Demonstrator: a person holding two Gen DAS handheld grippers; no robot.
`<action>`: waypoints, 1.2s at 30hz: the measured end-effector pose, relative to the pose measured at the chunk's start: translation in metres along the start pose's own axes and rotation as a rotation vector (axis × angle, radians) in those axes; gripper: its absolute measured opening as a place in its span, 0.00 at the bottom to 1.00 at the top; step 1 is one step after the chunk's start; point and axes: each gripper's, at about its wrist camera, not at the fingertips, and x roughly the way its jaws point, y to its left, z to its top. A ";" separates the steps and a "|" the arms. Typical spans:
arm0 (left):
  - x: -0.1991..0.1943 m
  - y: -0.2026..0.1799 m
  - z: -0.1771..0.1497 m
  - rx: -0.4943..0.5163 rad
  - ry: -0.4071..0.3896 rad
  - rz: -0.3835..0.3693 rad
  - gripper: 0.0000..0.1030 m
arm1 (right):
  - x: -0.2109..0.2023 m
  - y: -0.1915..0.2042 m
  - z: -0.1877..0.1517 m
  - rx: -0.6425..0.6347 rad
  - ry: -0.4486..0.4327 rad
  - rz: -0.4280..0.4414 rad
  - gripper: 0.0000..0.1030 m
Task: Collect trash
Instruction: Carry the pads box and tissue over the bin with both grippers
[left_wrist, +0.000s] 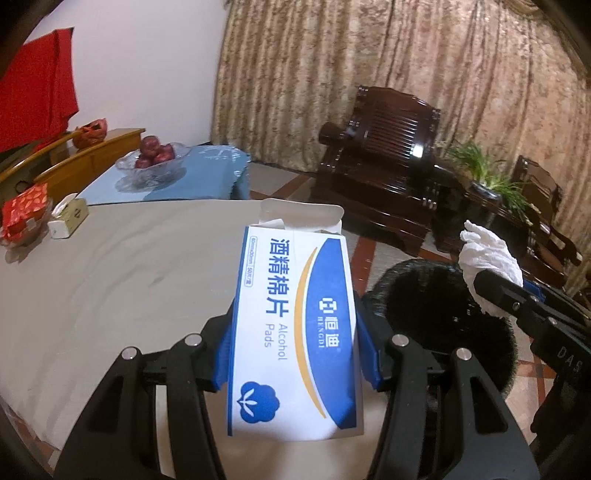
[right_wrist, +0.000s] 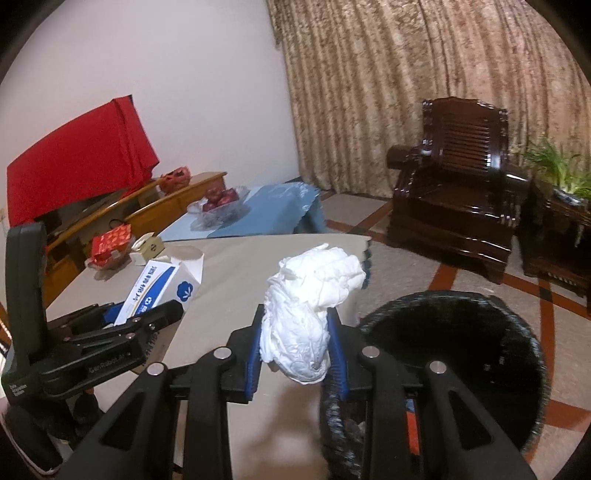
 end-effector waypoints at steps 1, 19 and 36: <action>0.000 -0.004 0.000 0.003 0.001 -0.008 0.51 | -0.003 -0.002 0.000 0.003 -0.005 -0.008 0.30; 0.022 -0.080 -0.006 0.105 0.028 -0.117 0.51 | -0.038 -0.065 -0.018 0.064 -0.023 -0.162 0.30; 0.083 -0.155 -0.014 0.195 0.071 -0.235 0.51 | -0.027 -0.133 -0.049 0.143 0.035 -0.280 0.30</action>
